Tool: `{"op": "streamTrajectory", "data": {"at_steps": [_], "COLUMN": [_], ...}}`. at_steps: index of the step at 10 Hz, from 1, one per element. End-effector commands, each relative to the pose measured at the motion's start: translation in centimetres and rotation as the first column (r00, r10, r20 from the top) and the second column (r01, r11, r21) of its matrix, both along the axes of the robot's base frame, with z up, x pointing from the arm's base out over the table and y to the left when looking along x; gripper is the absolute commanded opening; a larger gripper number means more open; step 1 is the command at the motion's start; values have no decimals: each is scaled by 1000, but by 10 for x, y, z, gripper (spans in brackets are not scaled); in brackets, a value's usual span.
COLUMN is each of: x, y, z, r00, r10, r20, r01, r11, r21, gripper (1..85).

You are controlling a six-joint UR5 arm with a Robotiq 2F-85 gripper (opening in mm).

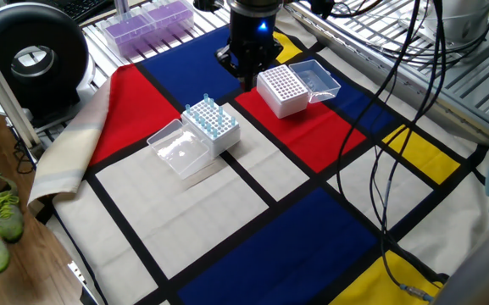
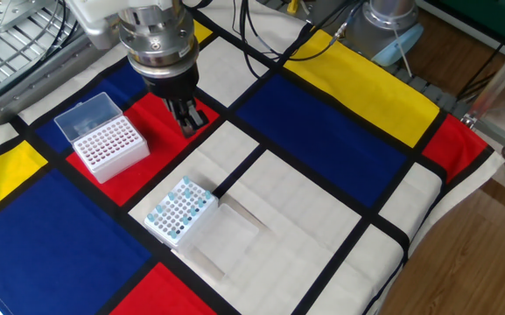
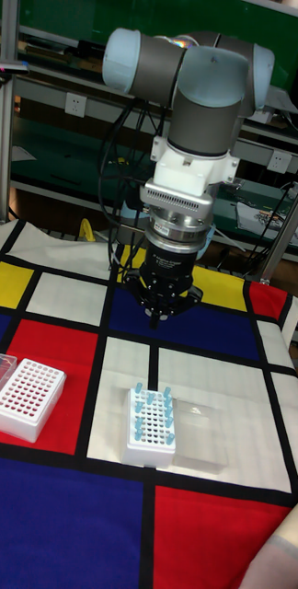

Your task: Transfer all medium pipette tips from one holder to another

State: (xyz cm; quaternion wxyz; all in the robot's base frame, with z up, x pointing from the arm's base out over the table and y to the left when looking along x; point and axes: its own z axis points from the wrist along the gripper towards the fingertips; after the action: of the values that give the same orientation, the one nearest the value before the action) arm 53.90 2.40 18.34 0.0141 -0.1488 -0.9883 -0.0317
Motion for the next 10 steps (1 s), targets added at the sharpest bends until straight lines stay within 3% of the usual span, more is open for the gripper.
{"op": "streamTrajectory", "data": {"at_steps": [1,3,4,8,9,10], "x": [4,8,5,5,5,1], "y": [14,22,23,30,34,32], "z": [15,21,24,28,27,20], "r00": [999,996,994,995,995,995], "r10": [-28,-78,-97,-86,-83,-78], "r20": [-23,-50,-44,-45,-50,-64], "r01": [28,74,92,85,84,80], "r11": [1000,995,992,996,996,997], "r21": [3,-73,-91,-26,11,18], "gripper": [10,10,10,10,10,10]}}
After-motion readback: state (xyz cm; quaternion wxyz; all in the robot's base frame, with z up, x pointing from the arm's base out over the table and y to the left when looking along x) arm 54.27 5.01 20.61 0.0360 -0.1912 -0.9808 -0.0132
